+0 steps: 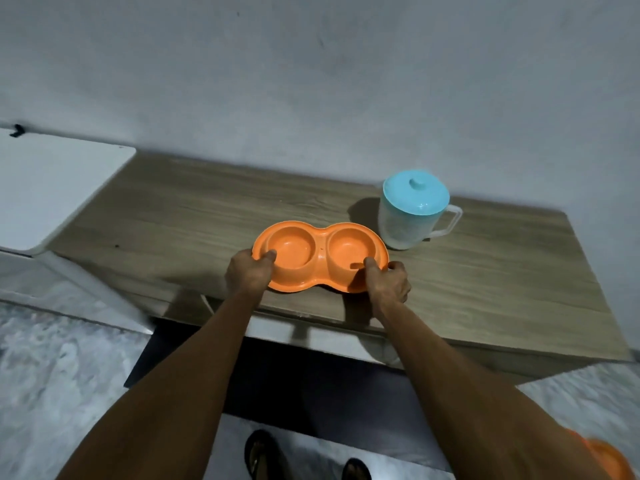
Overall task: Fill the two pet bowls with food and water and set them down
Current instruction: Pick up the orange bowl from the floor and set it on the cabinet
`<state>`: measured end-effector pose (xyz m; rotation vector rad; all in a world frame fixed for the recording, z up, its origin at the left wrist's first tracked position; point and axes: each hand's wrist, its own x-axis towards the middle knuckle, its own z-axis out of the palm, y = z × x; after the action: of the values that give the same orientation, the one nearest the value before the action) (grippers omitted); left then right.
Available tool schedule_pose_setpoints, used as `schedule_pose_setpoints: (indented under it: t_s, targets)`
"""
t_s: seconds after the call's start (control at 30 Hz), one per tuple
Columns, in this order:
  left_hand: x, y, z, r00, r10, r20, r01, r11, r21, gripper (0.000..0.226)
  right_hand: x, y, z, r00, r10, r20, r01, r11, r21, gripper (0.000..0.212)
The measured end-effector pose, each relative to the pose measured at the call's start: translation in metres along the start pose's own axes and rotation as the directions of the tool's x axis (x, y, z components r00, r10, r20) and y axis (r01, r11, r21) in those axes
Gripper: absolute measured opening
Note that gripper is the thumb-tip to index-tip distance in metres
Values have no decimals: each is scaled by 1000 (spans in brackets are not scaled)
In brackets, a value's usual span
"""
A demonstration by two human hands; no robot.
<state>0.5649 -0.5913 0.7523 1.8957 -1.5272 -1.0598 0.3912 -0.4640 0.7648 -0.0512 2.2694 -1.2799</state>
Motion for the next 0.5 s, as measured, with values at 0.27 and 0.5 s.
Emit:
schedule_pose_setpoints:
  t_s: [0.27,0.5]
  targets:
    - [55,-2,5,991,-13,134,-9,987,158,50,1,-3,37,990,56,-131,-59,998,-22,54]
    - [64,0,6,985,4,174,-40,979,202,52,2,-4,50,976,43,-214,-64,994,-93,53]
